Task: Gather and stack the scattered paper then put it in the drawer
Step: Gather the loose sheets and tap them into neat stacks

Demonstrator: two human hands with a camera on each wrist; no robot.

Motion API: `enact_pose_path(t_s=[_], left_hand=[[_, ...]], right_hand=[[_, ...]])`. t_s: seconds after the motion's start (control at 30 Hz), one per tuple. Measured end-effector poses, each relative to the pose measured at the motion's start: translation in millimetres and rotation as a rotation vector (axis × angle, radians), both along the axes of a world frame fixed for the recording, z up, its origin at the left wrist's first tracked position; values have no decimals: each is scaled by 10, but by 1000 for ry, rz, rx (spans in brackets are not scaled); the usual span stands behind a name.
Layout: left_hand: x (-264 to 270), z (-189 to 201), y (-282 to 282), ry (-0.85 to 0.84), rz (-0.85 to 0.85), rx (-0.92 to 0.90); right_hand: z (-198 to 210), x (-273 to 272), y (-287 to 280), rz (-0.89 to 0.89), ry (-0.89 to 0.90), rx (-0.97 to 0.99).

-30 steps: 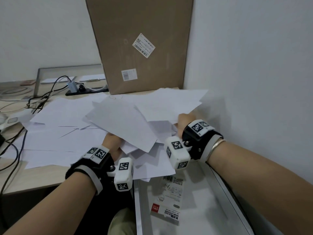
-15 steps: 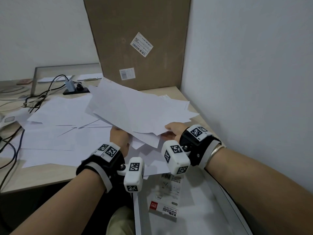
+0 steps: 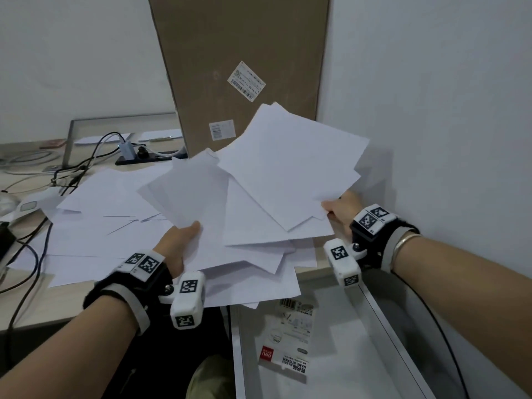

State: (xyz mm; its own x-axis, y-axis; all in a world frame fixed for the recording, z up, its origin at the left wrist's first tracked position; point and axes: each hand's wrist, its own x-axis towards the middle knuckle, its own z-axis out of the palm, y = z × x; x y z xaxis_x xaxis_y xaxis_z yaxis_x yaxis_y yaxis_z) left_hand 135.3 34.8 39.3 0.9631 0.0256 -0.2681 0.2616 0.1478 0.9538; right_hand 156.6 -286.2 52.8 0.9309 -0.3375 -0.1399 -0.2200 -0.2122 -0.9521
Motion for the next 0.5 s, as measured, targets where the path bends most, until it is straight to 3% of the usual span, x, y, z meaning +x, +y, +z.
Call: enact_pose_path(t_s=[0.17, 0.37, 0.5], left_hand=[[55, 41, 96, 39, -71, 131], [101, -29, -20, 153, -257, 167], [158, -259, -21, 167, -177, 224]], right_hand=[[-38, 16, -55, 90, 14, -108], [-259, 19, 216, 126, 50, -11], [-373, 74, 112, 21, 107, -29]])
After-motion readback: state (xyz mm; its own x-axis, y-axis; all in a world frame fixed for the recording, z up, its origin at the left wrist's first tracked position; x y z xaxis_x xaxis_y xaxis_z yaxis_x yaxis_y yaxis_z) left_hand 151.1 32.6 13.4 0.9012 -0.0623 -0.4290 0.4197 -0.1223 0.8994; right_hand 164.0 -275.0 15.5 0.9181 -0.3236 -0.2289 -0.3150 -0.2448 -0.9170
